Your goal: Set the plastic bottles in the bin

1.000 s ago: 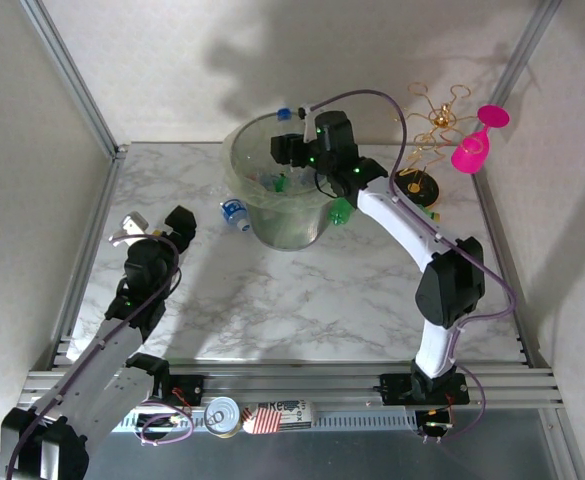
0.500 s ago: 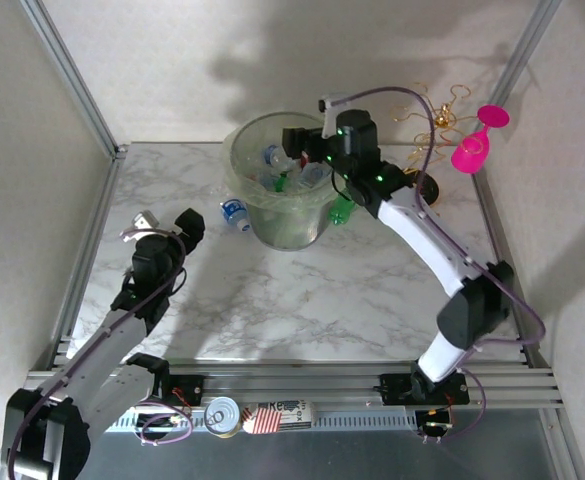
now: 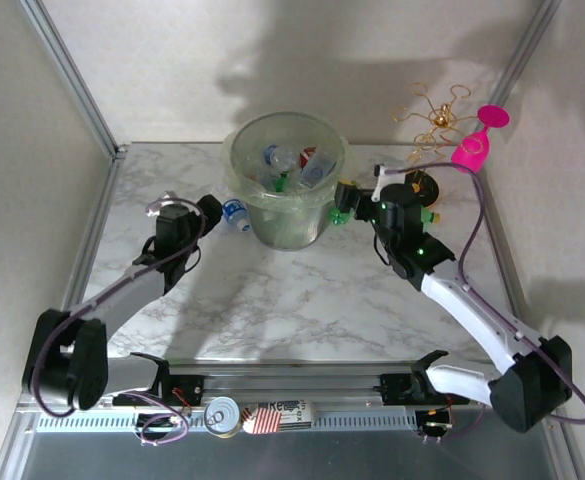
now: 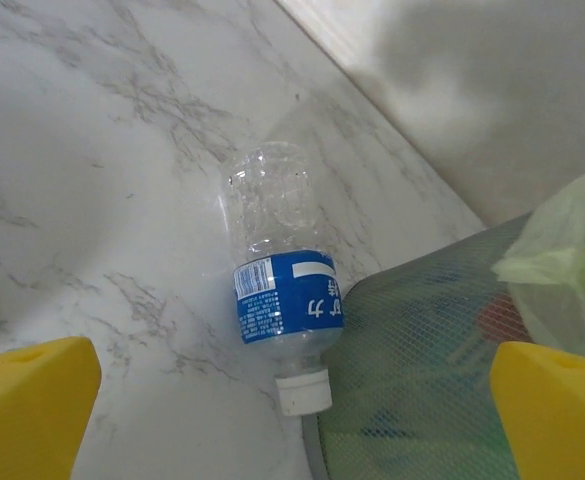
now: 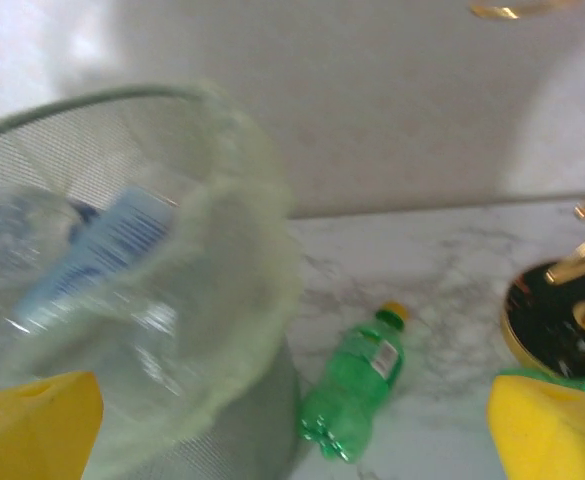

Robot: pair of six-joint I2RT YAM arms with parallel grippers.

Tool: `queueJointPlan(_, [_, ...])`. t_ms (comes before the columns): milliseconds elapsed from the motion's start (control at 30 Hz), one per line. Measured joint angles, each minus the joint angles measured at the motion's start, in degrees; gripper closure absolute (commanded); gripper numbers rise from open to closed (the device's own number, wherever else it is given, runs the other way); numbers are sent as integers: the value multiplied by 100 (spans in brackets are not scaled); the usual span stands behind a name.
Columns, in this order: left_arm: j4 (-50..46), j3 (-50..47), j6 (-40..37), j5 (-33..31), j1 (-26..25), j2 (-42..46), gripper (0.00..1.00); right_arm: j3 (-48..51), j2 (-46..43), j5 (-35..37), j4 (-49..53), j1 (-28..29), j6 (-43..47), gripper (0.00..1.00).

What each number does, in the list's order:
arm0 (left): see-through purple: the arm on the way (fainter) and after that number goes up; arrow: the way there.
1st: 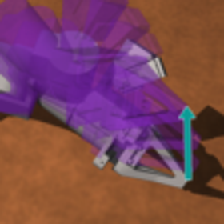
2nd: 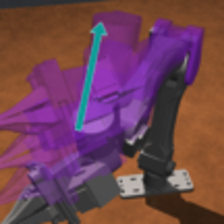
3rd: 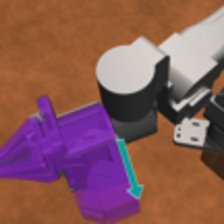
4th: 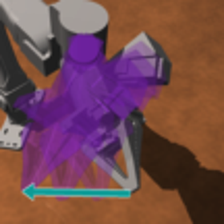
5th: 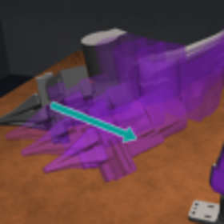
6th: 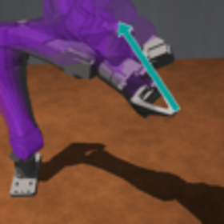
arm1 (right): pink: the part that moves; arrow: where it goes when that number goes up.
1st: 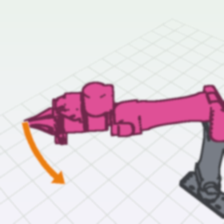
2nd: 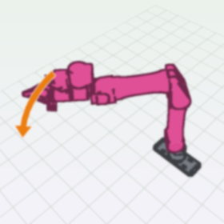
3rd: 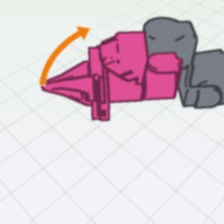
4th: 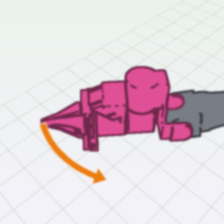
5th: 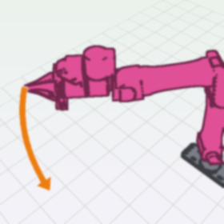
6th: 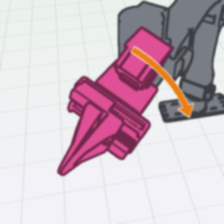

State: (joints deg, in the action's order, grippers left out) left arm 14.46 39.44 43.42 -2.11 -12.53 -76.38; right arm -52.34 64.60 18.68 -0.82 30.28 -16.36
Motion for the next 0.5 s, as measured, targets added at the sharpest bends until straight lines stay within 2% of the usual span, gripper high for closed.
queueJointPlan(267, [-192,1095,-120,155,0,-1604,0,1130,-365,-24,-114,-444,-599,1])
queueJointPlan(500, [-382,1729,-122,286,-13,-2437,0,1394,-365,-72,-133,-632,-859,1])
